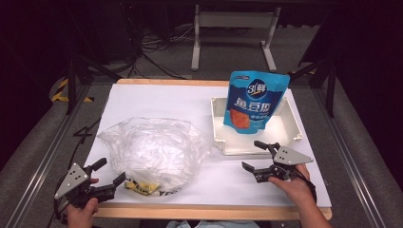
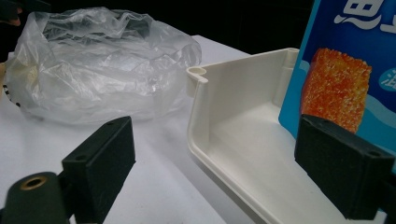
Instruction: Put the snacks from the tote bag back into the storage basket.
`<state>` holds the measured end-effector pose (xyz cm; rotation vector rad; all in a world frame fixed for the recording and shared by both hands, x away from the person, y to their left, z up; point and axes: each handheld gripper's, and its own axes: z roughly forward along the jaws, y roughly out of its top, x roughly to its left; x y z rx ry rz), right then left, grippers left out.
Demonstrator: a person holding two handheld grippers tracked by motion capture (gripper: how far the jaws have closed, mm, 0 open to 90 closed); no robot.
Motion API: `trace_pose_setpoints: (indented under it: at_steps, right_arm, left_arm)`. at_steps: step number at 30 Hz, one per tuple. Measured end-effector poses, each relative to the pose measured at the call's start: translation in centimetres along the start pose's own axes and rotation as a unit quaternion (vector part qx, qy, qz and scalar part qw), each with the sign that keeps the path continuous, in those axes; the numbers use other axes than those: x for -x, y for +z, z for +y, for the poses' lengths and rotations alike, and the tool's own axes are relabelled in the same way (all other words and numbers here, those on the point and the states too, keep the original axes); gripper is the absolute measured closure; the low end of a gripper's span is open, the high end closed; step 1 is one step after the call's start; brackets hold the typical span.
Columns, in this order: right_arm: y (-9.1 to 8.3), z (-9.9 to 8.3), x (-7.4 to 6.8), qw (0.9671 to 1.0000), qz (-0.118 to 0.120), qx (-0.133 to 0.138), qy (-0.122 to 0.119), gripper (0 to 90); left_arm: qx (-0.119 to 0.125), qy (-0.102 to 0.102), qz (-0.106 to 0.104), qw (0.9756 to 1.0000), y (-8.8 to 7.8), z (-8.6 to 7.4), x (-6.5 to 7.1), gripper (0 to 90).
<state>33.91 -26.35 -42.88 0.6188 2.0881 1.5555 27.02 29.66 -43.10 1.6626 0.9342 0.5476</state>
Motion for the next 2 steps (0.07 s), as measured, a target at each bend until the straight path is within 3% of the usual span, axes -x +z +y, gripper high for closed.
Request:
trace_pose_setpoints:
  at_steps: [2]
  right_arm:
    - [-0.03, 0.05, 0.00, 1.0000, -0.001, 0.001, 0.000, 12.9]
  left_arm:
    - [0.000, 0.000, 0.000, 1.0000, -0.04, -0.02, -0.02, 12.9]
